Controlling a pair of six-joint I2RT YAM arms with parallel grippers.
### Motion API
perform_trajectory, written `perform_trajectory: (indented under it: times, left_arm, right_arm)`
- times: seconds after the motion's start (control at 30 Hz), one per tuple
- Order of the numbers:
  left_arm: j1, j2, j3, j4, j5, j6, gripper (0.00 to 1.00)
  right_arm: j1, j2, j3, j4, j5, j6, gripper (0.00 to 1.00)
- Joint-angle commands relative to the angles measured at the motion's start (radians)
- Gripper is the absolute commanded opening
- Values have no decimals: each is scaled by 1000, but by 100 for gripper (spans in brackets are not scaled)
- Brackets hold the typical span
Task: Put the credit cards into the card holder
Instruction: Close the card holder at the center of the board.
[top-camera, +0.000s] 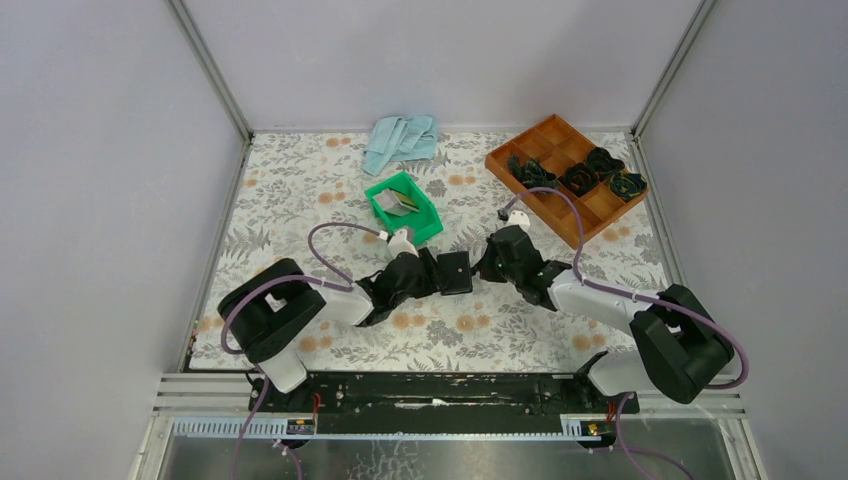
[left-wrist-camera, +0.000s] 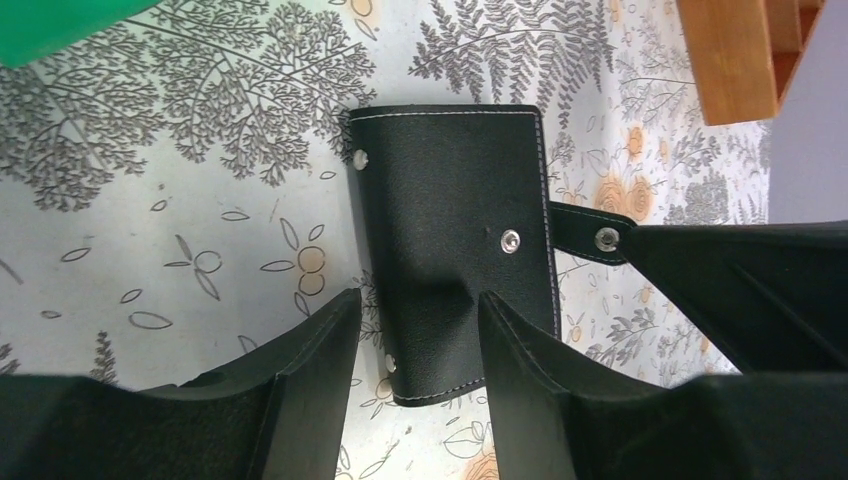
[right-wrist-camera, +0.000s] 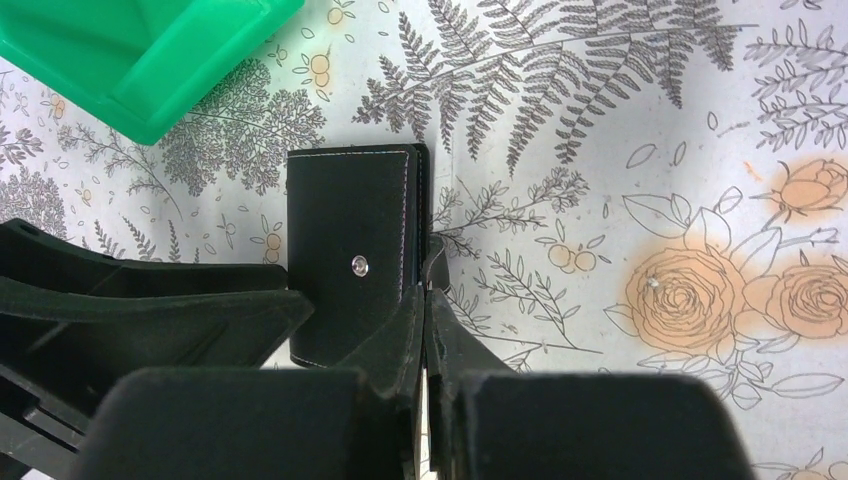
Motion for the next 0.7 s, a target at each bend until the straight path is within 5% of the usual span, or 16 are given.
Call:
perform_trajectory:
  times: [0.0,0.67]
  left_arm:
    - [3,50,-32,154,29,-8,54]
    - [2,11,-84,311,22,-6,52]
  right_arm:
    - [8,26,68,-11,-28,-38,2]
    - [15,113,150,-41,-78,-79,2]
